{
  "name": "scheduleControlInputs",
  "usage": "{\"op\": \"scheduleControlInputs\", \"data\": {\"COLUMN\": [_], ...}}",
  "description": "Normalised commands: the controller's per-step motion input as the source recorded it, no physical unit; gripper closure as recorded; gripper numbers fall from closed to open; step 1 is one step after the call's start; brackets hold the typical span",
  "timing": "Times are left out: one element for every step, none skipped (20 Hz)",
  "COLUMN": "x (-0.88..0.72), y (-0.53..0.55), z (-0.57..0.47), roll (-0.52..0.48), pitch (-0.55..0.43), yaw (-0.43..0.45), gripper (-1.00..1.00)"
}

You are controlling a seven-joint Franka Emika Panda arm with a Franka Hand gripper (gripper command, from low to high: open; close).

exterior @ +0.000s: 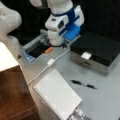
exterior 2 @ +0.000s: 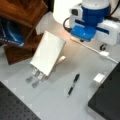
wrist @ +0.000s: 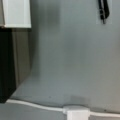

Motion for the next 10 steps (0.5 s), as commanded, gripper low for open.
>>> {"op": "scheduleControlInputs", "data": {"x": [0.38, 0.39, 0.4, 0.41, 0.42, 0.42, 0.42, 0.4, 0.38, 0.35], "y": [0.17, 0.17, 0.18, 0.18, 0.19, 0.19, 0.19, 0.18, 0.17, 0.16], "z": [-0.02, -0.03, -0.05, -0.06, -0.08, -0.1, -0.12, -0.13, -0.13, -0.13], "roll": [0.385, 0.384, 0.377, 0.372, 0.363, 0.354, 0.341, 0.326, 0.32, 0.323], "pitch": [0.121, 0.103, 0.085, 0.064, 0.046, 0.03, 0.015, 0.007, 0.009, 0.004], "yaw": [-0.089, -0.082, -0.074, -0.063, -0.053, -0.044, -0.033, -0.024, -0.016, -0.006], "gripper": [-1.0, -1.0, -1.0, -1.0, -1.0, -1.0, -1.0, -1.0, -1.0, -1.0]}}
